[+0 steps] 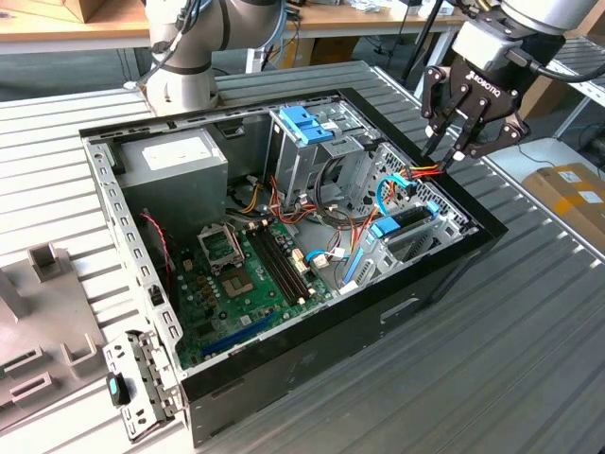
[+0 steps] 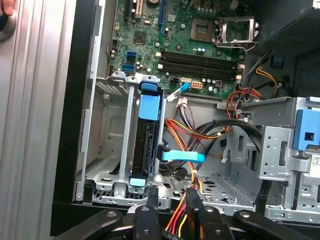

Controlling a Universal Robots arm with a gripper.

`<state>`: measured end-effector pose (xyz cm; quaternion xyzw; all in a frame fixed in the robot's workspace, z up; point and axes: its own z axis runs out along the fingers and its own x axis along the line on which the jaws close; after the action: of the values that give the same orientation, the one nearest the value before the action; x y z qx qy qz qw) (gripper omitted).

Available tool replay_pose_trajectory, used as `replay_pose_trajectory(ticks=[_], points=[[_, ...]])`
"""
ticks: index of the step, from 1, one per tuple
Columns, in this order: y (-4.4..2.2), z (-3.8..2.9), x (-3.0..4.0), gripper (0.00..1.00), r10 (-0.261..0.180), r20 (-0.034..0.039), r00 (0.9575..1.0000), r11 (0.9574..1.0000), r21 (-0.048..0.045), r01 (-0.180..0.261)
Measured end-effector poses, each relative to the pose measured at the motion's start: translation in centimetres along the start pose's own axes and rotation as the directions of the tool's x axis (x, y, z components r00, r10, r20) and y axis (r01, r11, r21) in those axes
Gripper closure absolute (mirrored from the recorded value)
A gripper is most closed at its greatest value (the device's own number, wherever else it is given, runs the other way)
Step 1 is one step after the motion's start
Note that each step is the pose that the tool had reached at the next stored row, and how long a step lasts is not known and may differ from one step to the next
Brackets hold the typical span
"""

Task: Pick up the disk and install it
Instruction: 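Insert the first disk wire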

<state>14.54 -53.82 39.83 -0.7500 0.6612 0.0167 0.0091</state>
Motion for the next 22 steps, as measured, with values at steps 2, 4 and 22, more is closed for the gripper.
replay_pose_trajectory(ticks=[2, 4, 22], points=[[-0.35, 0.13, -0.05, 0.64, -0.012, 0.0000, 0.9999, 0.9999, -0.0004, 0.012], [-0.62, 0.27, -0.09, 0.64, -0.028, -0.0001, 0.9996, 0.9996, -0.0010, 0.028], [-4.45, 1.94, -0.58, 0.64, -0.253, -0.0009, 0.9675, 0.9675, -0.0096, 0.253]])
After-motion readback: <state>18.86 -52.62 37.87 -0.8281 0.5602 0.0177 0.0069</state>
